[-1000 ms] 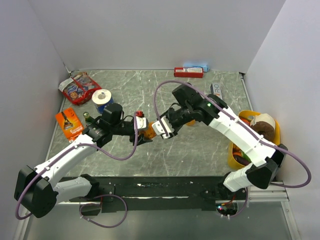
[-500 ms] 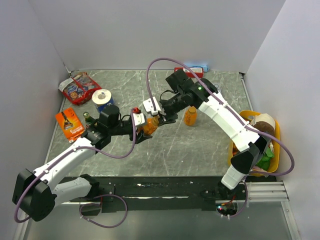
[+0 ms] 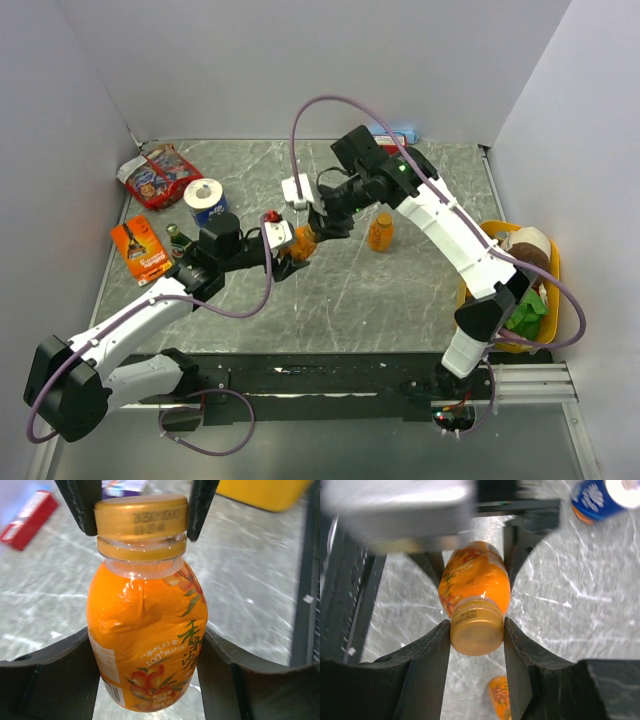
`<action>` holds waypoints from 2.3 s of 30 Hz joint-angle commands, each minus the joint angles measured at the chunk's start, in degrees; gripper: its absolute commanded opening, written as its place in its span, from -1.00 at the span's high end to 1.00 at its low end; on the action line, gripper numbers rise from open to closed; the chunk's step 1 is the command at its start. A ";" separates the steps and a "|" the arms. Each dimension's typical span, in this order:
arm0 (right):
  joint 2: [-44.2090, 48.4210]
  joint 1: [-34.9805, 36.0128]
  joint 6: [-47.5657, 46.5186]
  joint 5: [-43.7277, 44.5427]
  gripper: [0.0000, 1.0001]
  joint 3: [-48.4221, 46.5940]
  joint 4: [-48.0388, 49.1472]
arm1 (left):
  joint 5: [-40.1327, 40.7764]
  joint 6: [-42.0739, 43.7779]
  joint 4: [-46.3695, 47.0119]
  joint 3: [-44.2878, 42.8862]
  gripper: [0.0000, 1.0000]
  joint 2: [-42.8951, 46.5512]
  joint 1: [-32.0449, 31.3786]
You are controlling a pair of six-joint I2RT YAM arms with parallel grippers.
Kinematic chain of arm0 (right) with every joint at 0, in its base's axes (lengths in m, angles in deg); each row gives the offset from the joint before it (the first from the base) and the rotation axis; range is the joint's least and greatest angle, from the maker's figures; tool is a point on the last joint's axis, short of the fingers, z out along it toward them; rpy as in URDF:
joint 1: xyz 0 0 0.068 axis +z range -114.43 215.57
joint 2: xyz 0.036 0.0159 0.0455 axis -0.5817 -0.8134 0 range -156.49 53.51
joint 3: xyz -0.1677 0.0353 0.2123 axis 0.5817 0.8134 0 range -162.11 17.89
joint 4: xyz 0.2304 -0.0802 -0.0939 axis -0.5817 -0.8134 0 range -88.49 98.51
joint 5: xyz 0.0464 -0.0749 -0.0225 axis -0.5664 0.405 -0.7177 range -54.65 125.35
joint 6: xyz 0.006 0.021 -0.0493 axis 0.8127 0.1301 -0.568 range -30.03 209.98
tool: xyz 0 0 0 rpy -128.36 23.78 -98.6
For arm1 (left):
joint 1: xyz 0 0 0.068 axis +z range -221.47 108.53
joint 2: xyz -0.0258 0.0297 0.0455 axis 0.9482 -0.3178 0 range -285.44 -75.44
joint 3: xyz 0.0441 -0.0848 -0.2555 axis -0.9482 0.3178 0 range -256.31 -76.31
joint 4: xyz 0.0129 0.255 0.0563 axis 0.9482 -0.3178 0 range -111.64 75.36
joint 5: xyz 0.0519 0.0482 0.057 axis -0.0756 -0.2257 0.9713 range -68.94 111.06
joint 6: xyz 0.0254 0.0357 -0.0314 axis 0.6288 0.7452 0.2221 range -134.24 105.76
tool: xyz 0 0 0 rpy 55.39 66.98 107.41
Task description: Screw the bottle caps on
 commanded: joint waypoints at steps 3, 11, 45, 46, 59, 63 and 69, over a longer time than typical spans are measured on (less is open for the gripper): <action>-2.77 -0.43 24.28 -2.98 1.00 -1.72 0.22 | 20.03 -8.11 14.38 -0.17 0.98 -0.36 -0.12; -2.68 -0.87 30.52 -1.05 1.00 -1.89 1.89 | 25.06 -9.08 14.30 0.97 0.98 0.08 -0.83; 20.08 5.02 -21.86 3.70 -0.58 25.88 15.24 | -11.85 16.84 -11.54 -4.47 0.98 -1.06 -0.74; 20.61 5.28 -21.68 3.96 -0.58 26.58 18.13 | -11.77 16.93 -11.81 -4.82 0.98 -1.06 -0.83; 17.89 5.72 -22.12 2.56 0.19 24.48 15.52 | -11.15 15.53 -10.32 -4.39 0.98 -0.10 -0.83; 15.79 5.99 -17.49 1.77 0.57 22.12 11.94 | -10.19 10.71 -6.19 -3.69 0.97 -0.01 -0.83; 3.92 2.04 8.44 -7.27 1.00 5.59 5.24 | -4.57 4.98 1.46 -2.19 0.98 0.43 -0.92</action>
